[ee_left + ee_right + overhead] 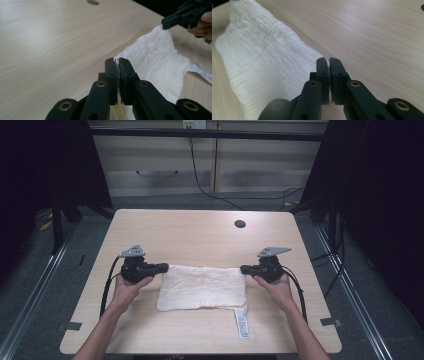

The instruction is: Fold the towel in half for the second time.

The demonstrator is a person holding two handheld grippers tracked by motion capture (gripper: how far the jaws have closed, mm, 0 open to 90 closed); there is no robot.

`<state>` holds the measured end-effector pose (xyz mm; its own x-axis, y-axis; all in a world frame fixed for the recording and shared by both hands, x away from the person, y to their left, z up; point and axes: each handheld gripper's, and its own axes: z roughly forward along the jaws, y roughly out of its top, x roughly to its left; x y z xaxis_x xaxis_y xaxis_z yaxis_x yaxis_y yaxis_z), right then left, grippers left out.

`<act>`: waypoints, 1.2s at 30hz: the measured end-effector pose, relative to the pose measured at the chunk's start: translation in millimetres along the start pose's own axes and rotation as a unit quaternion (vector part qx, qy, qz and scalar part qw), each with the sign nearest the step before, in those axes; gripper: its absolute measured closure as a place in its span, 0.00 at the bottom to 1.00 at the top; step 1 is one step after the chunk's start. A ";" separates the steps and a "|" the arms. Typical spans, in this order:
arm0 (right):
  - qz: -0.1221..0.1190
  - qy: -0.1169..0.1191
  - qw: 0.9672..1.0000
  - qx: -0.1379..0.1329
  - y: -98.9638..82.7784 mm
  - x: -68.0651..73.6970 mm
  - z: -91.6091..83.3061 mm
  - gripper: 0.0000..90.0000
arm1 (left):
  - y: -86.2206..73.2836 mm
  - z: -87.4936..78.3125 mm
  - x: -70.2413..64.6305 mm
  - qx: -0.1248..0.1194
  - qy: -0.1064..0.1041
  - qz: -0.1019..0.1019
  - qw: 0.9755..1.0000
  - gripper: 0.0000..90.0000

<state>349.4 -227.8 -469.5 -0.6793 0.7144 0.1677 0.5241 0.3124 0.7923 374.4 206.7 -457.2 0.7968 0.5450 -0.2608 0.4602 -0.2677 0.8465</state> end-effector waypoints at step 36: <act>-0.040 0.085 0.996 0.003 -19.5 46.5 -30.3 0.96 | -9.5 4.7 -4.3 0.027 0.032 0.016 0.999 0.96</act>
<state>292.0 -219.6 -459.4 -0.7956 0.5709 0.2025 0.4683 0.3677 0.8034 368.5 203.1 -466.3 0.7851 0.5852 -0.2026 0.4572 -0.3271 0.8271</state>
